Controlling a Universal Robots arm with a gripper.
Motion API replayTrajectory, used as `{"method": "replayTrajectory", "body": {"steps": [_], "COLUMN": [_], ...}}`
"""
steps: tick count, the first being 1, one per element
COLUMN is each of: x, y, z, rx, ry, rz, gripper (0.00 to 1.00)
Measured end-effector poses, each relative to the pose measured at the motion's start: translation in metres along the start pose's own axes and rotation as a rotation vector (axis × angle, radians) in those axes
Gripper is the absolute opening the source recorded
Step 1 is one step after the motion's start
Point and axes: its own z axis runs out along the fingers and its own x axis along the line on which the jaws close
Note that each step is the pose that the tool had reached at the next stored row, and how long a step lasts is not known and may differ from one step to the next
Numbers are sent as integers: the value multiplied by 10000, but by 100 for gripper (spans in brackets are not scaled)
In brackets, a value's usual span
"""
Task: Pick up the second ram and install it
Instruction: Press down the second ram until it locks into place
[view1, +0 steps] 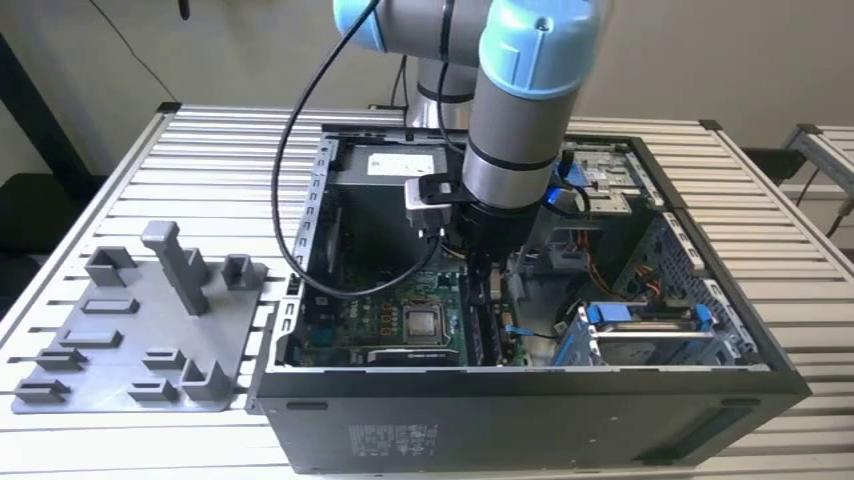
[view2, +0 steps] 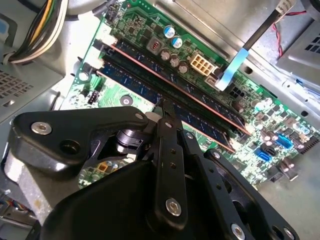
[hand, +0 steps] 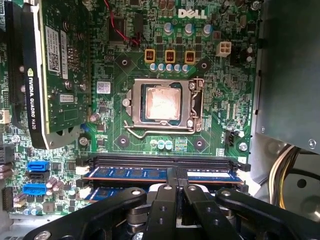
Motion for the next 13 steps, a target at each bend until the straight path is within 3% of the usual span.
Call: {"method": "replayTrajectory", "body": {"steps": [13], "x": [0], "y": [0], "z": [-7], "rx": [-1], "ry": [1], "rz": [0], "gripper": [11]}}
